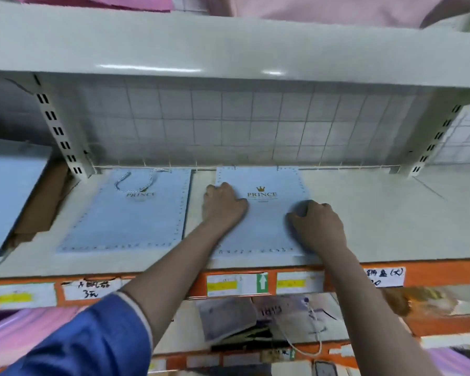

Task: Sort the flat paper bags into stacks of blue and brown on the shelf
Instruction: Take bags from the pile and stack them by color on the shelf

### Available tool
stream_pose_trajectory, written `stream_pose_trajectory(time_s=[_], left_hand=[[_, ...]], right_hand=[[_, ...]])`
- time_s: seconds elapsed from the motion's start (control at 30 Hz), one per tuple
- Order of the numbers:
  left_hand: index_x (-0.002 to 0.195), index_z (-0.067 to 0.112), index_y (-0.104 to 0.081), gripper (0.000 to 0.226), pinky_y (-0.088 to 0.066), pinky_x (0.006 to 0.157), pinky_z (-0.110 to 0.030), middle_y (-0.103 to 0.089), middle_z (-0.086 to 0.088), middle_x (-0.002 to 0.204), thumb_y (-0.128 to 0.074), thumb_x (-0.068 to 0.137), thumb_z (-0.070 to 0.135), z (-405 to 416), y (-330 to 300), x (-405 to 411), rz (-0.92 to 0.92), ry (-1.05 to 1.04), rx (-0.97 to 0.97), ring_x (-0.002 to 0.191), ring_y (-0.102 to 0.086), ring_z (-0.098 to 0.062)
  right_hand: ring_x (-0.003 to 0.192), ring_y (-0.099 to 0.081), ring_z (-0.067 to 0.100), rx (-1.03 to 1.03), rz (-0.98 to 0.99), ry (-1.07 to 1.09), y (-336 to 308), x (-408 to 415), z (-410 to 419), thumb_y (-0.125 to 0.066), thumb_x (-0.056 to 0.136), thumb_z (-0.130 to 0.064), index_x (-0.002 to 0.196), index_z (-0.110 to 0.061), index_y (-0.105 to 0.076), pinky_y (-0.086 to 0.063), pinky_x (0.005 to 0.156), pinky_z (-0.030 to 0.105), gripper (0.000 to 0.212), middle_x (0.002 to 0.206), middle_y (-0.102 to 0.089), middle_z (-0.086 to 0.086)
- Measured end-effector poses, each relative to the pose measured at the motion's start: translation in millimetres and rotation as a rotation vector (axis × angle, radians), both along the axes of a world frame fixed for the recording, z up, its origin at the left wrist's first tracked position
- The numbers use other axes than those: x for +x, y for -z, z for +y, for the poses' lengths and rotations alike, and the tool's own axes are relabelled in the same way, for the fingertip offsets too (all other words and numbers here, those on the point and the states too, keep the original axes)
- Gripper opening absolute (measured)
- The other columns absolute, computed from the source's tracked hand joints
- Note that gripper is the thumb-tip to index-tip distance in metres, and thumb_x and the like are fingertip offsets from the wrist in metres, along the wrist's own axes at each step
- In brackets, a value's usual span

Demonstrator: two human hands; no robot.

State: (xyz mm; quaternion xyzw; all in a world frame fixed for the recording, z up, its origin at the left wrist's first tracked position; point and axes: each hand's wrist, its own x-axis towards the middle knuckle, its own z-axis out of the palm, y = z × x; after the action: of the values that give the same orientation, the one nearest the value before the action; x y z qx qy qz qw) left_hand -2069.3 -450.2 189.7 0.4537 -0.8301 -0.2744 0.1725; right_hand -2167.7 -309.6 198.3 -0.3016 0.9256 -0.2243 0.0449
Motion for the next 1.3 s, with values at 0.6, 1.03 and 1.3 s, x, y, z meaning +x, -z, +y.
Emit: stream_pose_trajectory(time_s=[0.6,1.03,1.3], left_hand=[[0.135,0.018,-0.042,0.059,-0.027,0.106,-0.037,-0.045,-0.009,0.136,-0.047,0.089,0.055,-31,28,4,-0.171,-0.070,-0.134,0.130,-0.034,-0.027],[0.130,0.011,-0.043,0.057,-0.029,0.104,-0.037,-0.045,-0.011,0.131,-0.039,0.093,0.054,-29,29,0,-0.248,-0.041,-0.208,0.126,-0.037,-0.028],[0.126,0.006,-0.048,0.051,-0.034,0.099,-0.036,-0.048,-0.011,0.133,-0.044,0.094,0.045,-1,4,6,-0.225,-0.192,-0.383,0.125,-0.042,-0.029]], right_hand=[[0.118,-0.038,0.031,0.116,0.122,-0.212,29,-26,-37,-0.037,0.096,-0.034,0.128,-0.002,-0.044,-0.033,0.096,0.036,0.046,0.128,-0.047,0.016],[0.123,-0.039,0.028,0.109,0.091,-0.245,31,-29,-36,-0.034,0.097,-0.039,0.135,-0.005,-0.039,-0.031,0.104,0.036,0.051,0.131,-0.047,0.012],[0.119,-0.041,0.026,0.051,0.180,-0.250,19,-25,-21,-0.036,0.097,-0.037,0.131,-0.006,-0.042,-0.032,0.102,0.034,0.046,0.125,-0.050,0.010]])
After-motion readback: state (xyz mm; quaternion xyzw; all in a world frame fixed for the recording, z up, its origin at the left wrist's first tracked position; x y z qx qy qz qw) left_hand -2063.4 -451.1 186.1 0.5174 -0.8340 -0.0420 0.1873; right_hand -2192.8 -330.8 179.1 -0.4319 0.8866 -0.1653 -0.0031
